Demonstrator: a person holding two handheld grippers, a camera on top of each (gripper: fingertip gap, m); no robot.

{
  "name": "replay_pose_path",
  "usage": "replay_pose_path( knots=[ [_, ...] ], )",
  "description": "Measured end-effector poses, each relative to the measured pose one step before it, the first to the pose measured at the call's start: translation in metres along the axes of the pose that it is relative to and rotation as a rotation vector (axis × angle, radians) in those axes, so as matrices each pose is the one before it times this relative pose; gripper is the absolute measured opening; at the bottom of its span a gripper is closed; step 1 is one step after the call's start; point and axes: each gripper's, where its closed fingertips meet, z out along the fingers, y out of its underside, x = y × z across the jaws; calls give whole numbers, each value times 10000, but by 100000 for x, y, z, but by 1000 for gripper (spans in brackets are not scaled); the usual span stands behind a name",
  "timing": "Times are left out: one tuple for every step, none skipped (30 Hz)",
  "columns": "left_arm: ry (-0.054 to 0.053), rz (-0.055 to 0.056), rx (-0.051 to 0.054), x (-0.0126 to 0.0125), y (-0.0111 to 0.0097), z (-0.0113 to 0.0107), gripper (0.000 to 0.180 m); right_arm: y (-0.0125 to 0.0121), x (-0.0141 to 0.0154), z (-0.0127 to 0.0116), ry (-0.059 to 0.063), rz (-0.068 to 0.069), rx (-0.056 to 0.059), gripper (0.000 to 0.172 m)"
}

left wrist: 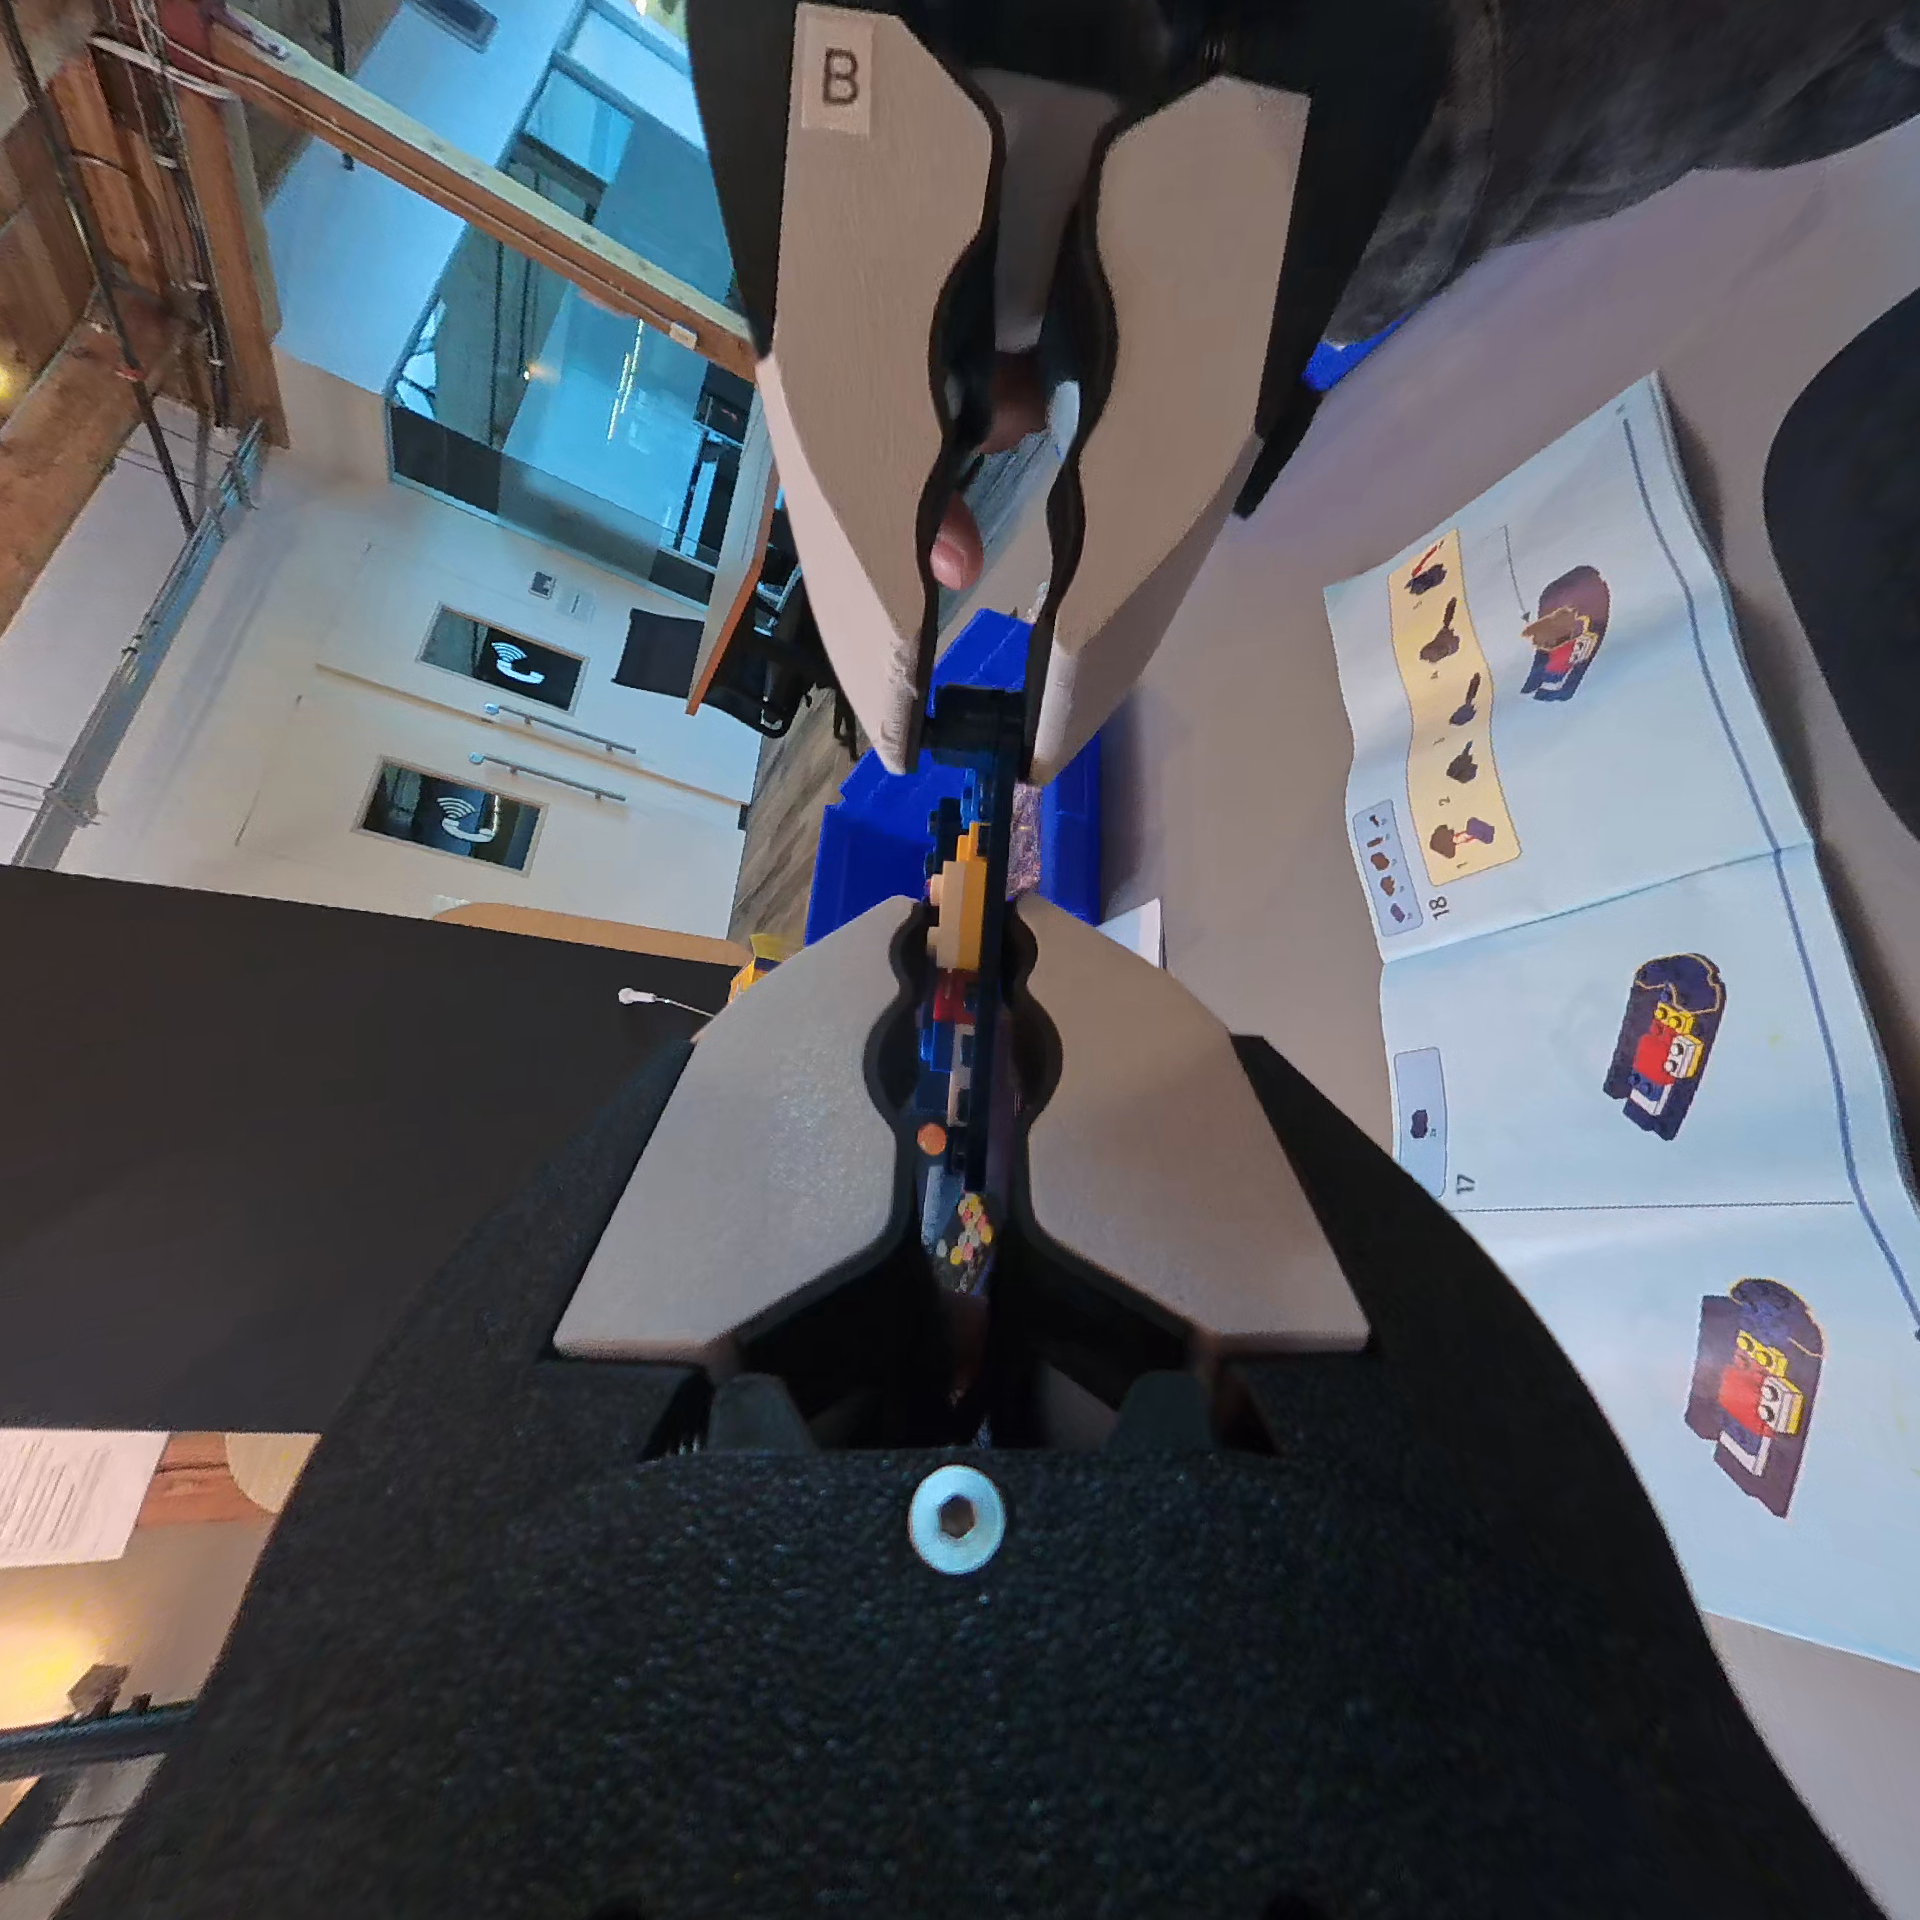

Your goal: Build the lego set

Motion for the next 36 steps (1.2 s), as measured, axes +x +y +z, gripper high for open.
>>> replay_pose_path(
  knots=[
    [-12, -6, 12, -1, -27, 34, 12, -17, 31, -14, 16, -5, 13, 15],
    [-32, -8, 22, -51, -52, -9, 11, -47, 70, -20, 63, -3, 50, 16],
    [-27, -10, 23, -57, -47, -55, 11, -62, 80, -20, 59, 22, 66, 15],
    [8, -22, 1, -5, -27, -49, 11, -44, 56, -7, 42, 38, 63, 15],
    [-2, -30, -31, -25, -5, -32, 12, -14, 39, 12, 34, 21, 31, 15],
    [9, -12, -60, 13, 41, 10, 12, 16, -23, 38, 7, -39, -17, 15],
    [34, -1, -71, 73, 72, 53, 12, 57, -77, 37, -28, -61, -66, 15],
    [55, -17, -92, 105, 119, 98, 11, 87, -100, 63, -59, -34, -94, 14],
    [68, -19, -75, 132, 100, 113, 12, 81, -105, 54, -67, -3, -71, 14],
    [45, -24, -45, 84, 76, 97, 12, 88, -78, 37, -54, 17, -35, 14],
    [31, -24, -25, 66, 53, 69, 12, 73, -34, 33, -30, 36, -10, 14],
    [8, -31, -22, 6, 61, 48, 12, 67, -14, 26, -17, 51, 11, 14],
    [22, -24, -17, 35, 46, 15, 12, 44, -11, 21, -12, 36, 27, 14],
    [-2, -13, -15, -4, 29, 6, 12, 29, -6, 17, -4, 37, 30, 14],
    [-8, 0, -20, -6, 31, -2, 12, 39, 6, 19, -20, 56, 22, 14],
    [11, -6, -8, 25, 29, 17, 12, 24, 3, 16, -6, 14, 20, 14],
    [-65, -26, 27, -87, -13, 11, 12, -10, 124, -4, 101, -52, 37, 14],
    [-210, -51, 79, -337, -78, -44, 12, -59, 272, 14, 174, 9, 73, 15],
    [-134, -58, 88, -273, -44, -111, 12, -92, 214, 22, 85, 161, 131, 15],
    [44, -117, 132, -33, -72, -120, 12, -157, 148, -9, 23, 262, 184, 15],
    [57, -212, 262, -24, -218, -89, 12, -265, 328, -98, 173, 237, 225, 16],
    [25, -307, 396, -88, -400, -62, 12, -384, 484, -170, 291, 161, 251, 29],
    [64, -300, 441, -31, -451, -37, 12, -443, 397, -222, 213, 156, 246, 39],
    [108, -240, 433, 80, -446, -31, 12, -467, 308, -242, 113, 176, 243, 40],
    [113, -151, 393, 124, -397, -33, 12, -439, 186, -247, 32, 156, 231, 40],
    [58, -164, 304, 33, -291, -22, 12, -334, 61, -205, -48, 126, 164, 39],
    [66, -164, 226, 36, -222, -10, 12, -213, 23, -151, -65, 105, 93, 38],
    [68, -109, 259, 70, -279, -28, 11, -187, -52, -107, -92, 85, 94, 37],
    [60, -107, 301, 69, -360, -47, 12, -175, -148, -48, -133, 106, 124, 36],
    [77, -125, 288, 86, -363, -51, 11, -147, -104, 4, -108, 149, 126, 35],
    [88, -117, 304, 111, -405, -54, 12, -133, -81, 37, -70, 148, 123, 34],
    [70, -111, 299, 80, -400, -63, 12, -115, -93, 42, -64, 104, 118, 33],
    [52, -124, 246, 42, -331, -79, 12, -73, -94, 45, -56, 64, 96, 32],
    [82, -116, 212, 78, -282, -71, 12, -83, -109, 45, -63, 40, 79, 30],
    [97, -85, 184, 117, -249, -60, 12, -139, -104, 31, -48, 44, 108, 26],
    [49, -48, 123, 65, -151, -45, 12, -233, -61, 27, -17, 63, 158, 24]
  ],
)
